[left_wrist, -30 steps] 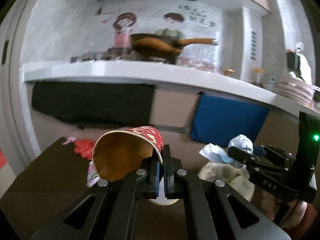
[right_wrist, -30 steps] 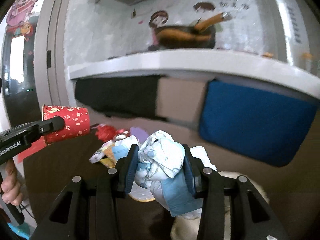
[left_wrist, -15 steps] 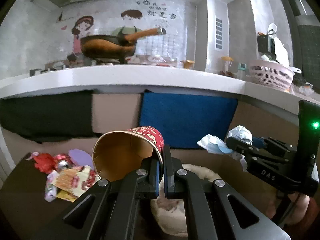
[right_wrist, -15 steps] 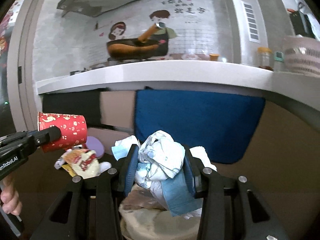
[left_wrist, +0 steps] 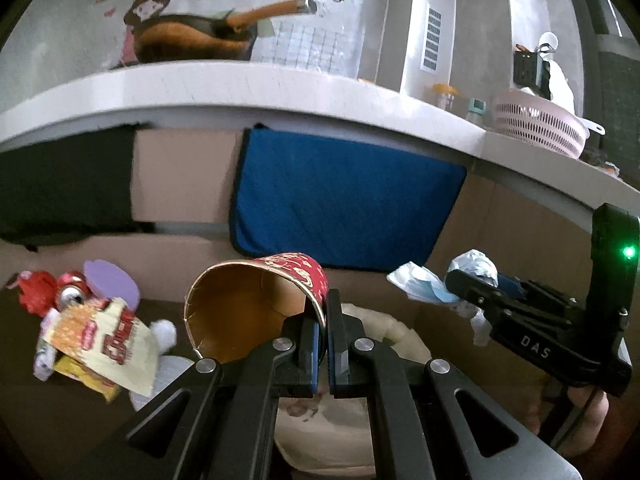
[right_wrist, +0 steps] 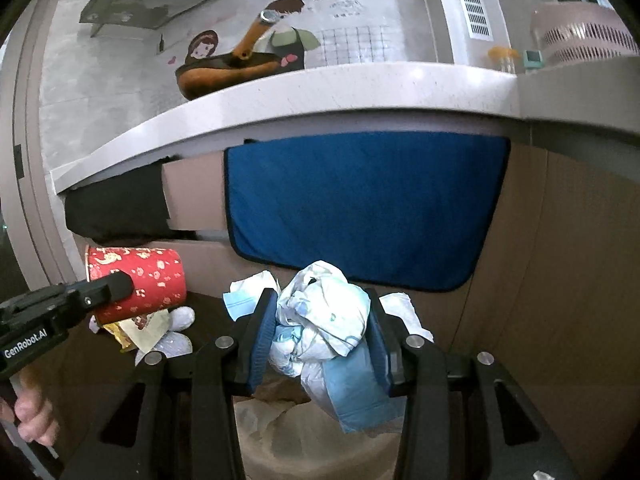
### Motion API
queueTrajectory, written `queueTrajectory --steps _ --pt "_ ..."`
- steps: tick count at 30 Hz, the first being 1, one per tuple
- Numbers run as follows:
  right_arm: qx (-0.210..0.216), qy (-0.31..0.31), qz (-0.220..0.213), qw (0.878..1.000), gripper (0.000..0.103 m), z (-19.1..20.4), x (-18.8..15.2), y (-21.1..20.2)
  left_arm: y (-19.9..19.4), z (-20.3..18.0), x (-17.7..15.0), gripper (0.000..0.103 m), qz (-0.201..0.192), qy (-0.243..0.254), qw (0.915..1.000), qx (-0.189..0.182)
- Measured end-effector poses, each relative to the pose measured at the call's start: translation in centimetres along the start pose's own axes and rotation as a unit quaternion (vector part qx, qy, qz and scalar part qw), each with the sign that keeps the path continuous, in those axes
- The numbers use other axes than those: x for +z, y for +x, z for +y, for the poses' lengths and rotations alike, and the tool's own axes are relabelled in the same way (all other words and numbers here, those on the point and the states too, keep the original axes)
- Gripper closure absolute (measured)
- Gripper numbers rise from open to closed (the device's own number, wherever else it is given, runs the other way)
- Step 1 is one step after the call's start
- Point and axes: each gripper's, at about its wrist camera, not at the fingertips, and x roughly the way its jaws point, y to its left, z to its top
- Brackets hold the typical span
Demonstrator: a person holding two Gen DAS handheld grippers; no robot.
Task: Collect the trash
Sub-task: 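Carry the red cup and tissues over the bin and release both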
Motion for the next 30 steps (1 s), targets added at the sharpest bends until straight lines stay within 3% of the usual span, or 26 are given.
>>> queueTrajectory --steps 19,26,29,30 --pt "0.004 0.018 0.057 0.998 0.063 -1.0 -2.0 5.4 7.8 2.0 -3.4 0.100 0.081 -0.026 0.9963 -0.015" --pt "0.003 0.025 0.075 0.997 0.062 -1.3 -3.1 7.2 10.2 2.7 -4.2 0.100 0.113 -0.046 0.9917 -0.040" --pt "0.004 0.027 0.075 0.997 0.054 -1.5 -3.7 7.8 11.5 3.6 -4.7 0.093 0.134 -0.069 0.9862 -0.068" --pt "0.013 0.029 0.084 0.996 0.052 -1.6 -4.1 8.4 12.0 4.0 -4.9 0.078 0.141 -0.080 0.9838 -0.076"
